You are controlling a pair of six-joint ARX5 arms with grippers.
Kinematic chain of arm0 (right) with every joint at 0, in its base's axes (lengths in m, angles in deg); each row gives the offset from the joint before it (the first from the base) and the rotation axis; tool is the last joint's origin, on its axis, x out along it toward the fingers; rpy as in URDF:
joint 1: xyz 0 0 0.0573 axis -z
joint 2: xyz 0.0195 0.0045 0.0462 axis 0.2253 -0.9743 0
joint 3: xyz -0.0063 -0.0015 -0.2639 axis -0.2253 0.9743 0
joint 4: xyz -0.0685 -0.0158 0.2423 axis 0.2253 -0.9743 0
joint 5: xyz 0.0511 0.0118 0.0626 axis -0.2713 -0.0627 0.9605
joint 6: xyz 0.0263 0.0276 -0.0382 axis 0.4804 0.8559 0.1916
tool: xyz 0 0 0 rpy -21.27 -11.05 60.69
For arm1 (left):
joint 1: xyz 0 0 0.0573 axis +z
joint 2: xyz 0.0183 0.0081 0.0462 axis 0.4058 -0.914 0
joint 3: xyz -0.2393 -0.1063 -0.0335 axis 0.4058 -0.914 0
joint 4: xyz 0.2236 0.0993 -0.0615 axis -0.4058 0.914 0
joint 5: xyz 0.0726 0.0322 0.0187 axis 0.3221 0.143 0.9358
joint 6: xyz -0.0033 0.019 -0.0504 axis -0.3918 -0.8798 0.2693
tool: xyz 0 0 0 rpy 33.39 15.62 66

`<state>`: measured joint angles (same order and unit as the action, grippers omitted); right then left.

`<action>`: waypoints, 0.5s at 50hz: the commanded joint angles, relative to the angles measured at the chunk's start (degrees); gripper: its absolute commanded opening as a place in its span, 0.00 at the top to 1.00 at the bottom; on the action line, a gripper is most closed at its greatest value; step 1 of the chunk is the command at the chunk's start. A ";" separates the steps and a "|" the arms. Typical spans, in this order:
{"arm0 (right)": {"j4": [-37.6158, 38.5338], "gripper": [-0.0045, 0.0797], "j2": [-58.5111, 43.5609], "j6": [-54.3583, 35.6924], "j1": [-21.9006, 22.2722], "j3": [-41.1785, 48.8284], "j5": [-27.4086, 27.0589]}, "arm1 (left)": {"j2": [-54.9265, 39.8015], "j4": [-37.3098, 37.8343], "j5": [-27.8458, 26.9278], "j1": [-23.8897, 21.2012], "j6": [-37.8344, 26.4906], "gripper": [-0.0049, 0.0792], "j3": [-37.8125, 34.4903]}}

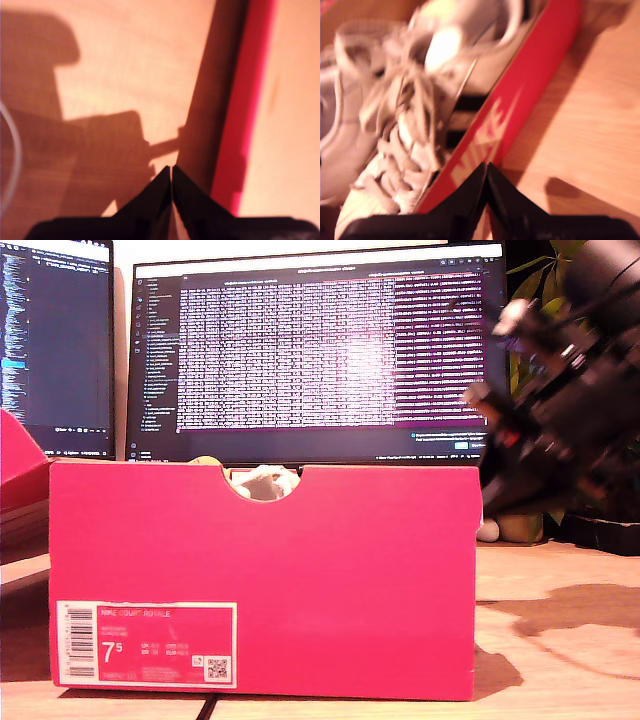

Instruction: Close the red shoebox by pushing the lid with your left arm and holding the box in place with your right arm

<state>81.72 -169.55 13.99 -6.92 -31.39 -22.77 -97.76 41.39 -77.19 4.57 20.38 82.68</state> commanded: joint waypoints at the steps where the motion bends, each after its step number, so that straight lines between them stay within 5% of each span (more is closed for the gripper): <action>1: 1.25 0.96 -0.70 -0.07 -0.79 -1.27 -0.24 | -1.33 0.46 -0.26 0.11 -0.94 0.96 0.72; 25: 6.82 0.96 -6.19 0.15 -3.74 -1.27 -0.33 | -5.44 5.31 -5.18 -1.11 -2.23 0.96 0.83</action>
<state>87.36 -174.14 14.01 -9.63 -31.91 -23.36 -102.55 46.28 -81.39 3.76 18.72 83.06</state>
